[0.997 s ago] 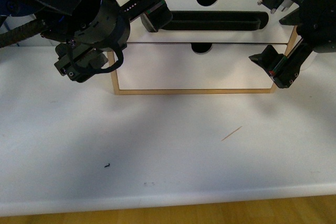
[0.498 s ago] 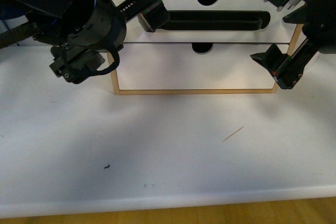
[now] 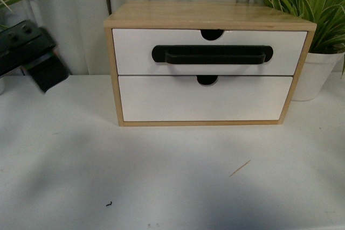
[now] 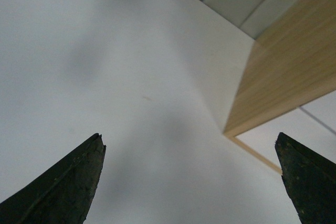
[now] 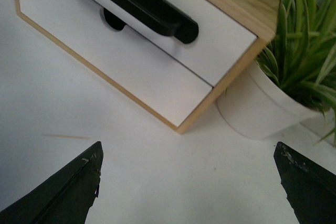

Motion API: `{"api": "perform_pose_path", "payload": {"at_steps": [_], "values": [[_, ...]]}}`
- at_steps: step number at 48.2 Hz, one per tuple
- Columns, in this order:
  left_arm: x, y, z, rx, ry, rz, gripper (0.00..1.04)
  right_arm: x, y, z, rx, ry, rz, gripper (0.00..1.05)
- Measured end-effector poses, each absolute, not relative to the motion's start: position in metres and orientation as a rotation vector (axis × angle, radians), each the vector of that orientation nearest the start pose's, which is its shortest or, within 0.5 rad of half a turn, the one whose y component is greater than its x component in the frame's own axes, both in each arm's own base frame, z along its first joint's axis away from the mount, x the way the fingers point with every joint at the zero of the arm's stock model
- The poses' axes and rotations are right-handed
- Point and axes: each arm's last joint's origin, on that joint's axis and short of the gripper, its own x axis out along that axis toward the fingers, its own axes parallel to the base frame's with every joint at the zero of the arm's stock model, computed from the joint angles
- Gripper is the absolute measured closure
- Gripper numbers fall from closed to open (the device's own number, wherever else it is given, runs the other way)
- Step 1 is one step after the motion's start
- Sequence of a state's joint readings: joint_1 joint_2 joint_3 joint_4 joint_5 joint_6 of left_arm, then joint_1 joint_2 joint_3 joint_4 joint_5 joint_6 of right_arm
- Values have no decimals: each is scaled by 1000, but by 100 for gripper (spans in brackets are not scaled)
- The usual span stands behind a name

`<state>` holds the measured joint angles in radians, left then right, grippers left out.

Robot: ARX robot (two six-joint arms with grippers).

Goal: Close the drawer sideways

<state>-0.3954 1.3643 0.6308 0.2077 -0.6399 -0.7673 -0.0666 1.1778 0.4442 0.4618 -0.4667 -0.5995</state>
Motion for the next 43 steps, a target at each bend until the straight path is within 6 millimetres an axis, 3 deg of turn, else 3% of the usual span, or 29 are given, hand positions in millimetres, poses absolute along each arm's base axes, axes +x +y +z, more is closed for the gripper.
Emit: {"api": "perform_pose_path", "payload": {"at_steps": [15,24,26,30,34,39,43], "values": [[168,-58,184,-374,302,584,6,152,-33,184,-411,151,390,9],[158,-53,186,-380,278,619,6,140,-35,184,-435,126,365,9],[158,-53,185,-388,282,604,6,141,-34,181,-408,115,261,14],[159,-48,175,-443,255,343,18,137,-30,179,-308,45,81,26],[150,-40,170,-298,117,73,34,134,-26,180,-157,9,-6,41],[143,-31,180,-124,-3,-11,56,128,-19,177,-54,2,-7,64],[137,-23,175,-50,7,-7,75,125,-15,173,-28,5,-5,82]]}}
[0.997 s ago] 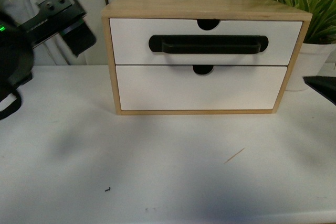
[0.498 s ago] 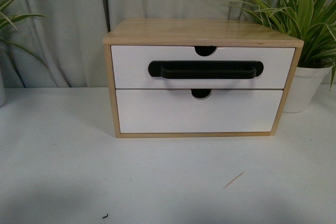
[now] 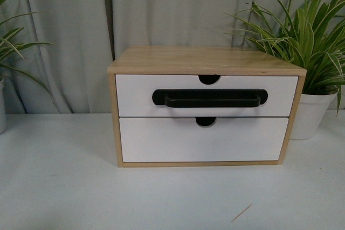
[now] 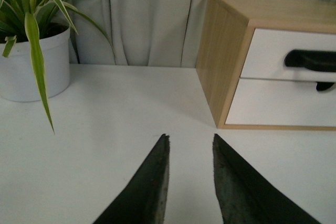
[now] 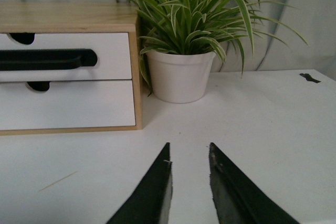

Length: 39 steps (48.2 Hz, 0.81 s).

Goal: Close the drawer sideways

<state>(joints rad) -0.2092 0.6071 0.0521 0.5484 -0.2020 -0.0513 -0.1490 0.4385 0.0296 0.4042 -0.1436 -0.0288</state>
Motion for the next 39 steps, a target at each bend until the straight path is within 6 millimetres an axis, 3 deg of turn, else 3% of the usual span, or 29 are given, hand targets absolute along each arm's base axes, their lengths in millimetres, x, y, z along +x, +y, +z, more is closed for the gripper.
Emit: {"api": "perform_pose_path", "payload": {"at_steps": [6,8,24,39], "values": [[133,-19,168,-26,1,-9,93,122,-11,168,-18,-5,-20,101],[132,-17,167,-22,0,-10,101,121,-8,168,-17,-2,-37,104],[121,0,170,-9,-11,4,101,114,0,169,-12,-9,-3,103],[112,0,170,-8,-14,0,101,103,0,165,-12,19,-1,103]]}}
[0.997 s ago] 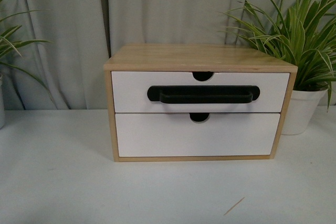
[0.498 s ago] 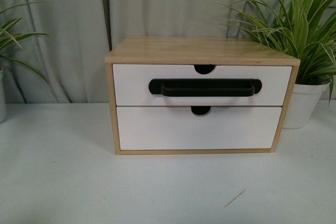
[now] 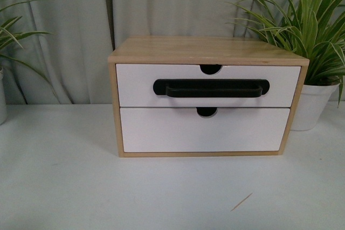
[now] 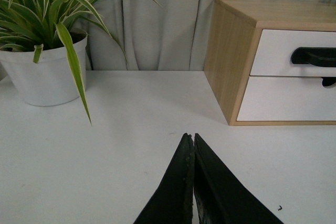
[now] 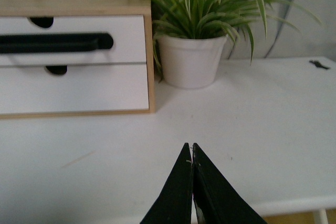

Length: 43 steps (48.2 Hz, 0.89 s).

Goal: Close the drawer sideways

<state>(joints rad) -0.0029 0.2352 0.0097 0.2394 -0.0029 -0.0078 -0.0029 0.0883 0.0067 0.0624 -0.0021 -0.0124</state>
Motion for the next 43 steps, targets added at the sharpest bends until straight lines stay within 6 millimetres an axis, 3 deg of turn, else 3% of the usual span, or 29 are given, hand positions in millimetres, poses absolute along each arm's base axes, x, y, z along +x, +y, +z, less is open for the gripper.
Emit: {"api": "perform_pose_path", "payload": {"at_steps": [19,36,40,43], "values": [[98,0,167,-8,-4,-2,101,98,0,166,-12,-4,-1,103],[97,0,167,-8,-8,-1,100,98,0,166,-12,-4,-1,103],[97,0,167,-8,-8,-1,89,98,0,166,-13,-4,-1,96],[97,0,167,-8,-8,-1,78,98,0,166,-12,-4,-1,84]]}}
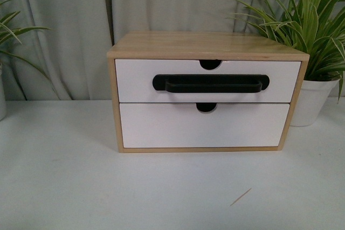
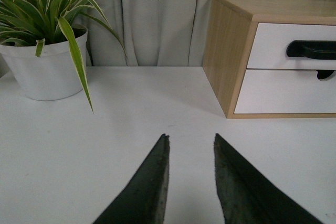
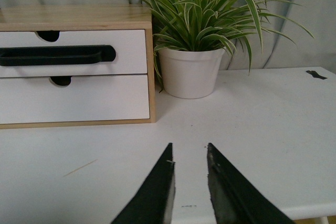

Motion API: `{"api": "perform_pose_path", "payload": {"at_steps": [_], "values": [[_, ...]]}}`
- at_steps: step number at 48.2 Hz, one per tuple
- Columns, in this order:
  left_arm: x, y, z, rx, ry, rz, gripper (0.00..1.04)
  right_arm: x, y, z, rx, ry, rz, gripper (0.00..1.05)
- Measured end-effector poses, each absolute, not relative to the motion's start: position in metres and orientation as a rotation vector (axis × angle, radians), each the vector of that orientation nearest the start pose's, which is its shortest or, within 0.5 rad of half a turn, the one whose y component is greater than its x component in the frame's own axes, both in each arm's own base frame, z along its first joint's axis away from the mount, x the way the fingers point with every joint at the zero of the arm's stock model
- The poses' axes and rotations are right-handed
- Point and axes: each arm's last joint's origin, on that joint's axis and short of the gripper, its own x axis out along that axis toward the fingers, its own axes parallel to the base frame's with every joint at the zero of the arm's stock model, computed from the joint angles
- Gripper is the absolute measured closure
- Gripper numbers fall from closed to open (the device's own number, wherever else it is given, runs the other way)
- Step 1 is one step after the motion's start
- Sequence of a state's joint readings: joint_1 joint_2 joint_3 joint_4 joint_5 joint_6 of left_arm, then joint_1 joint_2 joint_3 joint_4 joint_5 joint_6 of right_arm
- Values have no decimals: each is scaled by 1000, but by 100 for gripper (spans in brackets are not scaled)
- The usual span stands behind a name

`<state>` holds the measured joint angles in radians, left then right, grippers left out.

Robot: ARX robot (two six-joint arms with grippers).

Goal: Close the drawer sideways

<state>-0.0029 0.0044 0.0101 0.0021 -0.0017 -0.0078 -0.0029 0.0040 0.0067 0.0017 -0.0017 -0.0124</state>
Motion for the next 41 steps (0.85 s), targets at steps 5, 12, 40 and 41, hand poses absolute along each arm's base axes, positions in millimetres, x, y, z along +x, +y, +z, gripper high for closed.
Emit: {"api": "perform_pose_path", "payload": {"at_steps": [5,12,40,41], "values": [[97,0,167,-8,-8,-1,58,98,0,166,-12,-4,-1,64],[97,0,167,-8,-8,-1,37,98,0,166,-12,-4,-1,45],[97,0,167,-7,-8,-1,6,98,0,166,-11,-4,-1,9],[97,0,167,-7,-8,0,6,98,0,166,-11,-4,-1,9]]}}
